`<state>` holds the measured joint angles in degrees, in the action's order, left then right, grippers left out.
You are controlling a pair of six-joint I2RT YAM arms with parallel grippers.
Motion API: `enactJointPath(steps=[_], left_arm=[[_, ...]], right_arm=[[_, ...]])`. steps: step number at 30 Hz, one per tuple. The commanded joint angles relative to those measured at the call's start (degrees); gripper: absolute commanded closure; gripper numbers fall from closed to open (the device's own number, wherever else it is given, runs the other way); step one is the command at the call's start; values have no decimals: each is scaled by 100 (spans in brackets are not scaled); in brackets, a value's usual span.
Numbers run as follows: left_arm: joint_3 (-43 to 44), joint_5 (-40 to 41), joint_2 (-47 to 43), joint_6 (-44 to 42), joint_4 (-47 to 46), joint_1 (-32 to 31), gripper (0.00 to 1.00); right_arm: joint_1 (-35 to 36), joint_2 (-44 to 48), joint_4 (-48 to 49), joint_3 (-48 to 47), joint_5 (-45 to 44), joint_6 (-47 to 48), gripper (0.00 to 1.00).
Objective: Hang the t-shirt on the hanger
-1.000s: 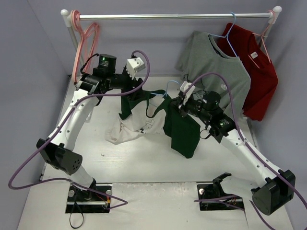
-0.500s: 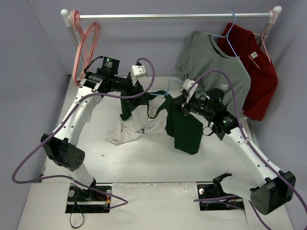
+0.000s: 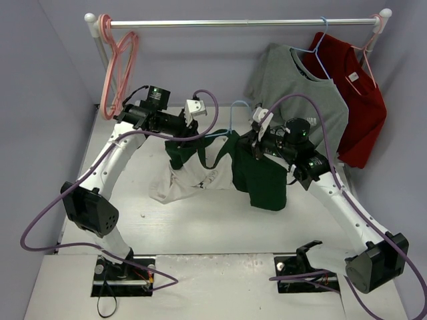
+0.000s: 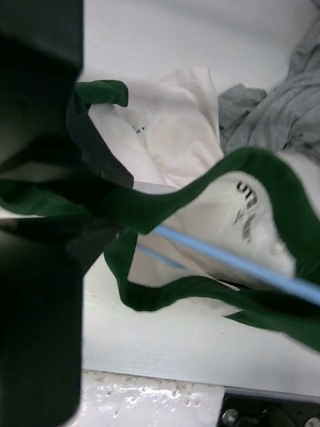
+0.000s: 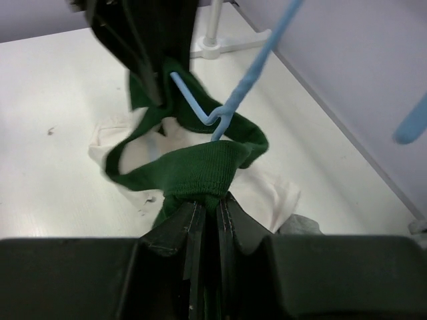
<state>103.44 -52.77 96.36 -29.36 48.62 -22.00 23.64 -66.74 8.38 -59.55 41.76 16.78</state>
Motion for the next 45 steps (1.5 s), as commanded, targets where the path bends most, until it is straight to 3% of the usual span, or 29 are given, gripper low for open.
enactJointPath(steps=[1, 4, 12, 14, 17, 24, 27, 33, 39, 41, 45], left_arm=[[28, -198, -284, -140, -178, 38, 85], [-69, -207, -363, -148, -178, 38, 100], [-605, 91, -855, 211, -739, 38, 100], [-745, 441, -1101, 474, -1220, 38, 100], [-1079, 898, -1496, 756, -1836, 38, 100], [-1546, 1498, -2217, 1125, -2708, 38, 100], [-1450, 1664, -2296, 1222, -2832, 38, 100], [-397, 2139, -2122, 1319, -2920, 3, 100], [1923, 2403, -1674, 1144, -2525, -208, 100], [2721, 2107, -1559, 1249, -2332, -261, 100], [2727, 1473, -1743, 1565, -2270, -261, 100]], right_arm=[[-35, 12, 612, -470, 210, 45, 100], [-44, -14, 621, -522, 210, 54, 100], [-263, -76, 288, -725, 35, 247, 98], [-316, -67, 199, -760, -140, 352, 89], [-412, -50, 15, -786, -606, 493, 84], [-782, 82, -416, -909, -1424, 766, 48], [-808, 161, -504, -1146, -1521, 810, 37], [-808, 284, -478, -1831, -1995, 617, 32], [-808, 626, 189, -1894, -2654, 415, 30], [-808, 697, 444, -1797, -2873, 414, 30], [-808, 864, 726, -1560, -3147, 370, 30]])
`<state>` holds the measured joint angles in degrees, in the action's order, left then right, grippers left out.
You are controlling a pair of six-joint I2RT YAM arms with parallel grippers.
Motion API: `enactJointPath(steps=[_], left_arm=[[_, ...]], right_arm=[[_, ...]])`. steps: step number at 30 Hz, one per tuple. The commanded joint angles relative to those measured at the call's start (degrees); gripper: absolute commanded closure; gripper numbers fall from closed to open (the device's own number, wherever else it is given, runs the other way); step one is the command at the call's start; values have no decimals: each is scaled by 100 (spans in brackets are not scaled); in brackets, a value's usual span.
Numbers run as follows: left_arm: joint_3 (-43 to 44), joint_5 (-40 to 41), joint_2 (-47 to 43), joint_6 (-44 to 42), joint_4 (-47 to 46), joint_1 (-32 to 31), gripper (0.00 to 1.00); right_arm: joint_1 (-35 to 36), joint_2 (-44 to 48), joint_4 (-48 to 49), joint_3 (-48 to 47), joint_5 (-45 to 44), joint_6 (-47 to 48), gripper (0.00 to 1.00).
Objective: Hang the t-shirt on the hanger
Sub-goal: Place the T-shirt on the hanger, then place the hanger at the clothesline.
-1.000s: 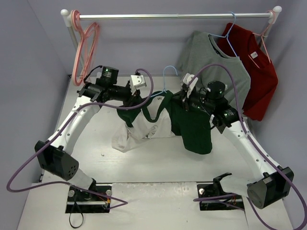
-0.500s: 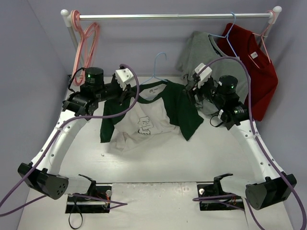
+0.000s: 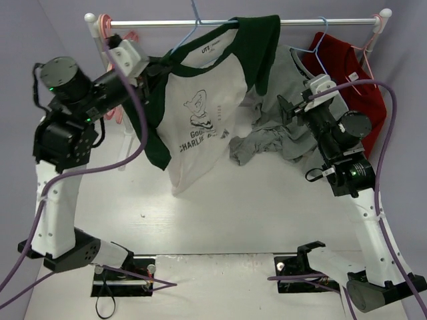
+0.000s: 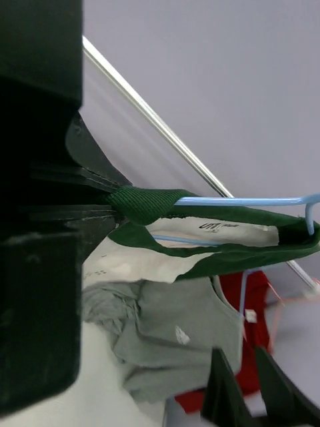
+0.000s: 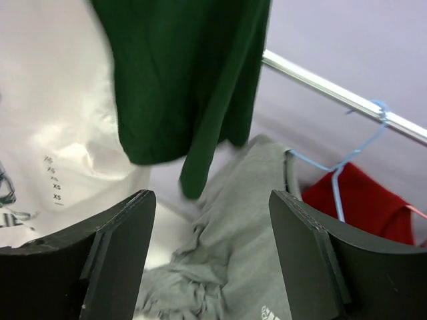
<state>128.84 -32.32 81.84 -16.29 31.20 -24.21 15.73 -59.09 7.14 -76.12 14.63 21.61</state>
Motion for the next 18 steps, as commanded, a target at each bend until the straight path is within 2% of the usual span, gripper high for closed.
enactJointPath(steps=[1, 5, 6, 7, 8, 9, 11, 14, 15, 18], left_arm=[[38, -922, -361, 345, -536, -40, 100], [-622, -1689, -617, 733, -677, -31, 100], [-771, -1412, -608, 689, -503, -31, 100], [-755, -896, -547, 489, -327, -31, 100], [-615, 319, -251, 382, 258, -31, 100], [-240, 975, -83, 347, 481, -66, 100], [-122, 2440, 165, 434, 511, -180, 100], [-210, 3213, 209, 689, 133, -198, 100], [-105, 3719, 270, 689, 80, -225, 100], [80, 4310, 428, 593, 9, -304, 100]], right_arm=[[-8, 108, 955, 219, -470, -148, 30], [-17, 47, 860, 282, -488, -209, 29], [-17, 12, 807, 282, -479, -244, 29], [-17, 3, 763, 273, -462, -314, 29], [-8, -6, 763, 316, -418, -341, 29], [-17, -15, 737, 317, -400, -359, 29], [-17, -32, 658, 282, -365, -411, 29], [-17, -41, 517, 264, -286, -464, 29], [-17, -32, 508, 264, -277, -482, 29], [-8, 11, 464, 317, -259, -561, 29]])
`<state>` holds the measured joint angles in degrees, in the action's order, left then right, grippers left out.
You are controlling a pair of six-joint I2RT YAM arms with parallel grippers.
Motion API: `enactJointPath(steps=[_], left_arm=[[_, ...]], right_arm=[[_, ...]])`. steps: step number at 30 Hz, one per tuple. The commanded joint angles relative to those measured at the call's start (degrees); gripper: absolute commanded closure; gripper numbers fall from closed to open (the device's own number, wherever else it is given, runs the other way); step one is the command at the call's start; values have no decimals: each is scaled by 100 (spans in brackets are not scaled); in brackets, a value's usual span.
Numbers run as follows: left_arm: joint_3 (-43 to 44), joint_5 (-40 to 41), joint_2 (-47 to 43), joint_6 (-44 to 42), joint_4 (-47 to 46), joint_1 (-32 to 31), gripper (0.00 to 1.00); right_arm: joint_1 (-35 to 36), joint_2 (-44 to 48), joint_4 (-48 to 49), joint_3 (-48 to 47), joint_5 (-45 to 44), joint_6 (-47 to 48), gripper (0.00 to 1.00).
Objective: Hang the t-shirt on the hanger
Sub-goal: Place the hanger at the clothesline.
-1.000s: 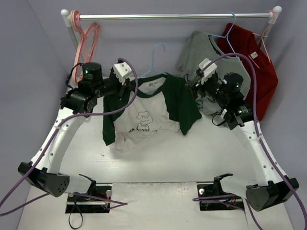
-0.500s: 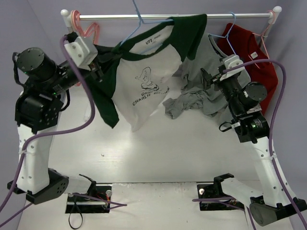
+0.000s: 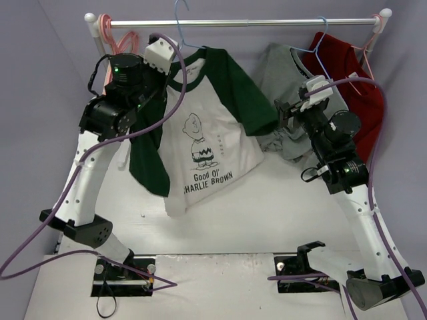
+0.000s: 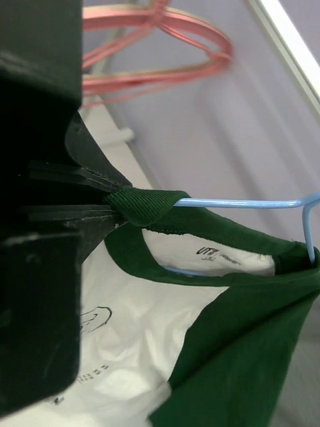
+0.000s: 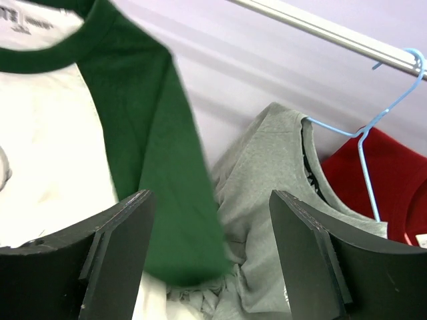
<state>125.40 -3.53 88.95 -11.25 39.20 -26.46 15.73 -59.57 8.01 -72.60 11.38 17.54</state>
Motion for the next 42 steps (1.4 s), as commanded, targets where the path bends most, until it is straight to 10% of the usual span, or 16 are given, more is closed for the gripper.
enactJointPath(steps=[1, 29, 36, 42], left_arm=[[510, 1486, -247, 44, -791, -88, 100], [-68, 1733, 923, 605, -1389, 387, 100], [-52, 1610, 572, 685, -793, 405, 34], [-621, 1575, -473, 790, -282, 405, 25]], right_arm=[[-8, 94, 359, -18, 75, -154, 29], [-8, 525, -309, 369, 163, -409, 28], [-17, 534, -484, 527, -100, -672, 24], [-8, 639, -581, 729, -530, -953, 4]])
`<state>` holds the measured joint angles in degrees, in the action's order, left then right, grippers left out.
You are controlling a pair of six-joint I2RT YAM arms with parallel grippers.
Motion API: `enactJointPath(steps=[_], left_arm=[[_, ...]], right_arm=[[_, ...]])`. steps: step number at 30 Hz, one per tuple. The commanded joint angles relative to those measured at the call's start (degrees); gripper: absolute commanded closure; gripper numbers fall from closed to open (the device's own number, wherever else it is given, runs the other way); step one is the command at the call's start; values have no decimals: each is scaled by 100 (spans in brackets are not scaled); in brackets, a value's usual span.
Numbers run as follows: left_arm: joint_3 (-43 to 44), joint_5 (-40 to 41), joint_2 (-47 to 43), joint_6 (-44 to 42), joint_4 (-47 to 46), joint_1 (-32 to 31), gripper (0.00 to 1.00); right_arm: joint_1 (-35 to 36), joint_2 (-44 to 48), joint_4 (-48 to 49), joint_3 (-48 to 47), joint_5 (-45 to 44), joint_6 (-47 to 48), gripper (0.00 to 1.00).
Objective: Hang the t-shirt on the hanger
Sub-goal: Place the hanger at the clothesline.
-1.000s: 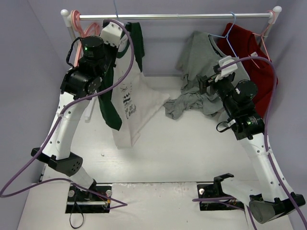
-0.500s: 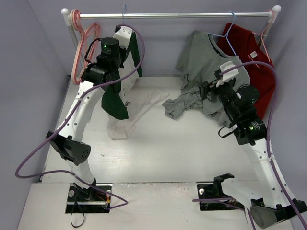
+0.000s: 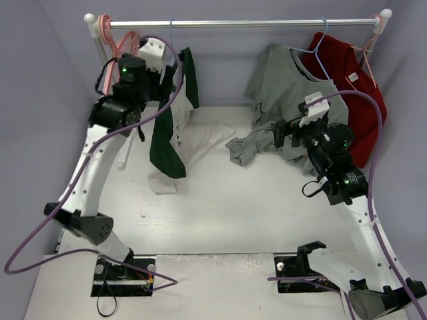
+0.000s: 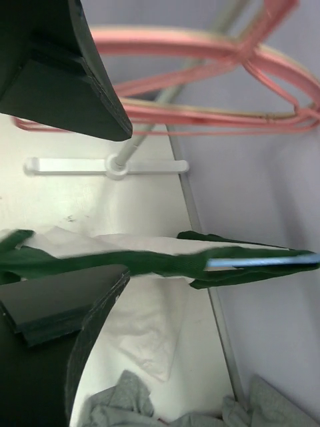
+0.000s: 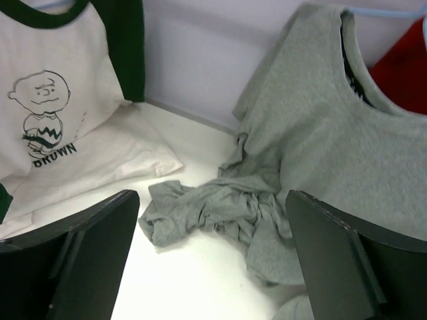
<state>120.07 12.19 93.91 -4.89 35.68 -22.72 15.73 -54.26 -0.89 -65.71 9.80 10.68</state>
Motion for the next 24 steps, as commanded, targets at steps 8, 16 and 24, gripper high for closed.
enactJointPath(steps=[8, 16, 24], left_arm=[[-2178, -383, -2874, 1164, 852, 31, 25], [-4639, -287, -4758, 1446, 861, 31, 25], [-5467, -111, -5682, 1376, 1160, 22, 25]], right_arm=[[-8, 416, -183, 164, -1471, -426, 0], [-8, 1391, 27, 980, -2972, -1068, 0], [-8, 2050, -474, 1280, -3257, -1393, 0]])
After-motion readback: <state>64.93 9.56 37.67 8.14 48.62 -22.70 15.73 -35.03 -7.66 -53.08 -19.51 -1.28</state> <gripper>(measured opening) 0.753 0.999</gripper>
